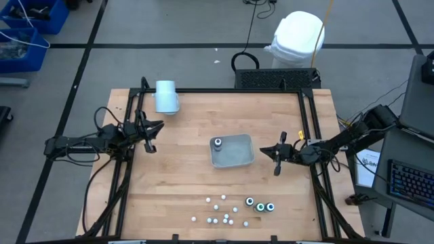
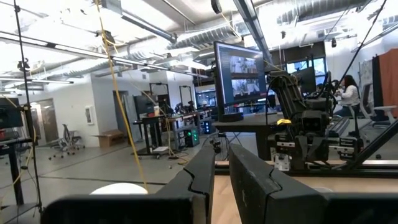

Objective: Pick & Place food coloring
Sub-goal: Put the large blue food coloring bottle into the gray bin

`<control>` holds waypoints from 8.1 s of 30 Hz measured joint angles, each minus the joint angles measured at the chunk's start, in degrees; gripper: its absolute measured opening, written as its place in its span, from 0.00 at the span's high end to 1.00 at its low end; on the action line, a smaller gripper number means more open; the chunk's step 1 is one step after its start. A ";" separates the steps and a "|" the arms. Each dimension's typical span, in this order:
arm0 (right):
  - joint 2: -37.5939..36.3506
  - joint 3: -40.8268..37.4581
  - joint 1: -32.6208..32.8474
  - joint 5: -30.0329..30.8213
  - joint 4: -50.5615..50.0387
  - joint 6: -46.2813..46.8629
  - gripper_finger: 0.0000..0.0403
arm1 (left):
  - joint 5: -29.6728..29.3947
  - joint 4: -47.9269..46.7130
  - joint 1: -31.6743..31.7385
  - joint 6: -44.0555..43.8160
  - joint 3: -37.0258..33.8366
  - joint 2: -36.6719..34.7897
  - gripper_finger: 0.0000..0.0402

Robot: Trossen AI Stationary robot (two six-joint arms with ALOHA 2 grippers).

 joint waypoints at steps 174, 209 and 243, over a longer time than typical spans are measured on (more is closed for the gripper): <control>20.39 35.54 33.44 -5.43 -49.59 29.98 0.46 | 1.53 -0.52 0.00 -3.52 0.00 0.02 0.86; 11.00 35.50 32.47 -0.58 -61.11 29.31 0.72 | 1.49 -0.50 0.00 -2.42 -0.02 0.02 0.86; 6.32 40.61 4.21 -3.15 -54.12 9.71 0.71 | 0.43 -0.48 0.00 -2.00 -0.02 0.01 0.86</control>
